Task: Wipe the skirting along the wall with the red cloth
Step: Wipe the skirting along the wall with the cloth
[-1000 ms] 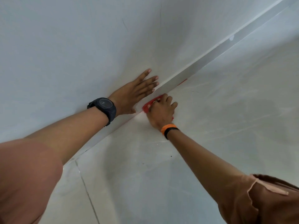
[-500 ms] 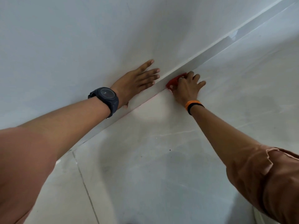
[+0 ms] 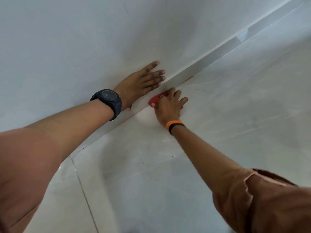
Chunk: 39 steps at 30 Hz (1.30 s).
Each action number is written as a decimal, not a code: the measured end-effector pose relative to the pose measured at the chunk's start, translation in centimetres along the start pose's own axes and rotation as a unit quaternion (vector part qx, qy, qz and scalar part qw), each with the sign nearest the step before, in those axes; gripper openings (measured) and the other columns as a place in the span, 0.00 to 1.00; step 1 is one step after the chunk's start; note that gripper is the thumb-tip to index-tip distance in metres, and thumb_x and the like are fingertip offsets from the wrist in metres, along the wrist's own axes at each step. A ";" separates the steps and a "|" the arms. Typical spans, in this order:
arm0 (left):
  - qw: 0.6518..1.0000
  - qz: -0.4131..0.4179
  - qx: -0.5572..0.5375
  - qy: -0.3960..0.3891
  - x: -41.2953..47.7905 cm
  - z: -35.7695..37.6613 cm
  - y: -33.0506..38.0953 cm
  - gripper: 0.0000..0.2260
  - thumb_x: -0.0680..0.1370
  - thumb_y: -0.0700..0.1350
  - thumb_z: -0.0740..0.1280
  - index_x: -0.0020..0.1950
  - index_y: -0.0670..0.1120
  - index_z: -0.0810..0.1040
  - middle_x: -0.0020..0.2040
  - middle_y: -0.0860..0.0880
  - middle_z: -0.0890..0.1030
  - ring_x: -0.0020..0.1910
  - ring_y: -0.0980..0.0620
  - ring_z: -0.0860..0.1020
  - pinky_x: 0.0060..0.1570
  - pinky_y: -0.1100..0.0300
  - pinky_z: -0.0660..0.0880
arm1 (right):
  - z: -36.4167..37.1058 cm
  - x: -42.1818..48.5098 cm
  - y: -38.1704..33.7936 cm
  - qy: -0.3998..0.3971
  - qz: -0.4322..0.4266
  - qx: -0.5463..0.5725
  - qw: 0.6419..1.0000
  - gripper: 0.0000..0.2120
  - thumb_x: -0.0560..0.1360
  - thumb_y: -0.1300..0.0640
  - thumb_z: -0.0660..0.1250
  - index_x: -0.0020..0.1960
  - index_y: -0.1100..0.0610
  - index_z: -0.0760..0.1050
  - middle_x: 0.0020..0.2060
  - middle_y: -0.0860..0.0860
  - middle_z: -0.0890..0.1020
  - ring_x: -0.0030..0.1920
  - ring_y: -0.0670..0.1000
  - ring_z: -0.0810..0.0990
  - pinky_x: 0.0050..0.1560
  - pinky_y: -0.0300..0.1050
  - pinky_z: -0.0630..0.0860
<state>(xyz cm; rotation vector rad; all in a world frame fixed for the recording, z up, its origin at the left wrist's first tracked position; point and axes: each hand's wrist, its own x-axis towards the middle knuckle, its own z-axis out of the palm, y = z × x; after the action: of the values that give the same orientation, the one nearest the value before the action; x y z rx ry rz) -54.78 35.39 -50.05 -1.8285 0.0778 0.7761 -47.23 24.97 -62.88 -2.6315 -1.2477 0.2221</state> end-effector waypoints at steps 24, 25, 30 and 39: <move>1.000 -0.012 0.003 -0.004 -0.1 -0.4 0.6 0.53 0.79 0.69 0.62 0.84 0.43 0.31 0.83 0.40 0.30 0.82 0.36 0.30 0.77 0.31 0.29 | 2.5 -5.8 -6.6 -0.018 -0.013 0.110 0.994 0.09 0.72 0.53 0.73 0.46 0.58 0.83 0.62 0.60 0.71 0.60 0.66 0.66 0.65 0.71 0.63; 1.000 -0.015 0.002 0.000 -0.1 -0.4 0.5 0.54 0.78 0.70 0.62 0.84 0.43 0.31 0.83 0.40 0.29 0.82 0.36 0.30 0.76 0.30 0.28 | 2.5 -5.4 -6.1 -0.021 -0.023 0.095 0.995 0.10 0.72 0.50 0.74 0.47 0.57 0.83 0.62 0.60 0.71 0.60 0.65 0.66 0.66 0.72 0.61; 1.000 -0.011 0.011 -0.008 -0.2 -0.3 0.6 0.55 0.77 0.74 0.61 0.84 0.43 0.31 0.83 0.40 0.29 0.81 0.35 0.29 0.78 0.31 0.31 | 1.9 -1.5 -2.5 -0.002 -0.013 0.055 0.998 0.20 0.67 0.39 0.75 0.48 0.54 0.82 0.55 0.56 0.73 0.55 0.61 0.69 0.59 0.65 0.64; 1.000 -0.007 0.003 0.006 0.3 0.3 0.9 0.57 0.75 0.74 0.61 0.84 0.42 0.32 0.84 0.39 0.31 0.82 0.35 0.31 0.77 0.30 0.31 | -3.6 8.5 9.9 0.013 0.103 0.077 0.992 0.14 0.68 0.44 0.74 0.51 0.49 0.82 0.64 0.55 0.68 0.61 0.61 0.67 0.62 0.65 0.60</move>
<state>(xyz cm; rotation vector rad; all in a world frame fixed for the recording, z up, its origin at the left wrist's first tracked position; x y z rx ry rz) -55.07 35.43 -50.98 -1.8262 0.0754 0.7554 -33.70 25.04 -62.31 -2.6166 -0.9107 0.3039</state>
